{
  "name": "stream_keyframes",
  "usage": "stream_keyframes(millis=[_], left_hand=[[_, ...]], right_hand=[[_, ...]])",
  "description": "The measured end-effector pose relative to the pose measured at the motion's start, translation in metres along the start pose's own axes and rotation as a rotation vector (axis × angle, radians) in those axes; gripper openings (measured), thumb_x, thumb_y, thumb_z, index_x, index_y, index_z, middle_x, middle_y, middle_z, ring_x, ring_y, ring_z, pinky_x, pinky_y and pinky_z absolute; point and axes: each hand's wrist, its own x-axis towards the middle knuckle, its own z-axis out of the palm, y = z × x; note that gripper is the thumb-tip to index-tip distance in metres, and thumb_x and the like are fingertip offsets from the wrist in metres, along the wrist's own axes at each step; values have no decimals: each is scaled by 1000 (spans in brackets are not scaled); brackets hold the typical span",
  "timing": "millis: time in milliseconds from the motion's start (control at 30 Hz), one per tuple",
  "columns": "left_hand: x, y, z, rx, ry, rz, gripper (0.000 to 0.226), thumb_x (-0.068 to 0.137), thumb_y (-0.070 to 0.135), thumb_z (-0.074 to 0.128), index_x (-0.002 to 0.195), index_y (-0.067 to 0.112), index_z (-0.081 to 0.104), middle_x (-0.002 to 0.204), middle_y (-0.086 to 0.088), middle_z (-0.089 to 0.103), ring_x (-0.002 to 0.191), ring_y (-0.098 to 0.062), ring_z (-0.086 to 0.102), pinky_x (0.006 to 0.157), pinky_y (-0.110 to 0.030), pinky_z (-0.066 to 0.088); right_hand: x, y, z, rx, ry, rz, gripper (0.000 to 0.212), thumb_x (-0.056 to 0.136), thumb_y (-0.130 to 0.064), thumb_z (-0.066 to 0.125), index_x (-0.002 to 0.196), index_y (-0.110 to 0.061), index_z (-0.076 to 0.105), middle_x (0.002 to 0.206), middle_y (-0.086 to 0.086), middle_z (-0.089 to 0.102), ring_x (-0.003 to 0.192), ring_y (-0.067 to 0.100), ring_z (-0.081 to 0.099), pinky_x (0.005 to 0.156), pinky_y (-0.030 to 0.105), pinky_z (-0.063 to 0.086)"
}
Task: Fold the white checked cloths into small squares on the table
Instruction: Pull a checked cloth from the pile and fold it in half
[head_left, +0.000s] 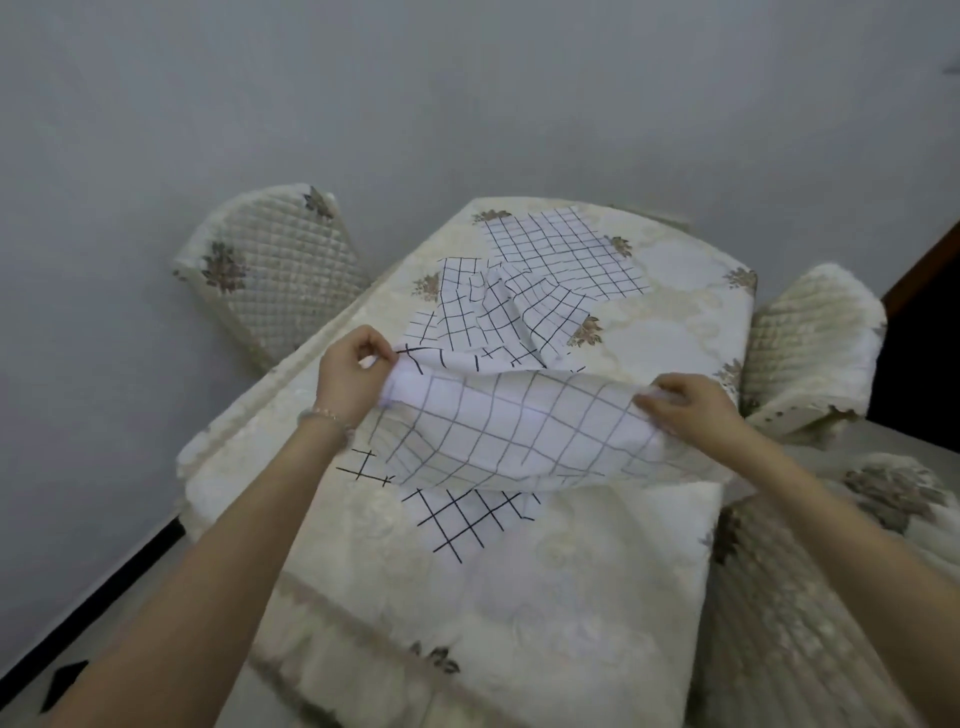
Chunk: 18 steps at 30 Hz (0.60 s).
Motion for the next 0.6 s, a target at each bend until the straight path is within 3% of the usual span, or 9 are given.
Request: stream_keyframes(millis=[67, 133, 233, 333, 400, 467, 533, 600], left_hand=[[3, -6, 2, -35, -4, -100, 21, 82, 0, 64, 74, 15, 53, 72, 4, 56, 65, 4, 53, 57, -7, 40], [7, -15, 6, -80, -5, -270, 16, 84, 12, 67, 92, 14, 53, 81, -2, 58, 71, -10, 56, 53, -14, 43], [14, -31, 8, -189, -107, -525, 46, 79, 34, 75, 115, 16, 52, 107, -9, 59, 87, -21, 62, 64, -27, 52], [6, -46, 9, -341, -408, -664, 100, 50, 41, 91, 133, 11, 43, 117, -11, 60, 92, -20, 69, 65, -30, 57], [-8, -56, 15, -309, -572, -701, 90, 58, 18, 90, 134, 10, 42, 115, -10, 62, 85, -12, 70, 66, -27, 57], [-21, -66, 24, -143, -576, -731, 73, 74, 4, 77, 137, 8, 41, 121, -11, 59, 90, -10, 66, 76, -24, 54], [-25, -77, 30, 116, -520, -657, 71, 77, 12, 77, 138, 3, 42, 137, -16, 48, 118, -21, 52, 98, -29, 43], [-24, -71, 33, 301, -517, -474, 63, 80, 15, 74, 134, 3, 47, 136, -13, 49, 126, -26, 45, 97, -28, 37]], right_hand=[[3, -9, -7, -8, -17, 12, 28, 86, -27, 69, 64, -13, 58, 56, -2, 48, 59, 15, 44, 56, 31, 30], [8, -16, -11, 22, -52, 61, 27, 84, -27, 71, 64, -12, 60, 54, -3, 45, 55, 13, 40, 53, 28, 29], [16, -14, -13, 95, -109, 139, 27, 83, -22, 72, 62, -11, 59, 56, 0, 43, 55, 13, 38, 50, 22, 28], [26, 8, -2, 77, -210, 240, 16, 84, -16, 72, 76, -3, 68, 67, 6, 57, 65, 16, 50, 59, 23, 39], [29, 24, 12, 70, -273, 297, 11, 83, -13, 71, 78, -3, 70, 72, 7, 62, 72, 18, 54, 65, 24, 43], [31, 36, 27, 20, -322, 332, 10, 83, -12, 70, 74, -7, 69, 72, 9, 61, 74, 20, 53, 61, 26, 42], [32, 44, 39, -78, -372, 330, 11, 84, -13, 68, 74, -9, 68, 73, 8, 62, 75, 20, 54, 58, 25, 40], [29, 43, 46, -257, -456, 288, 8, 85, -18, 67, 82, -11, 67, 82, 6, 66, 82, 20, 55, 63, 25, 41]])
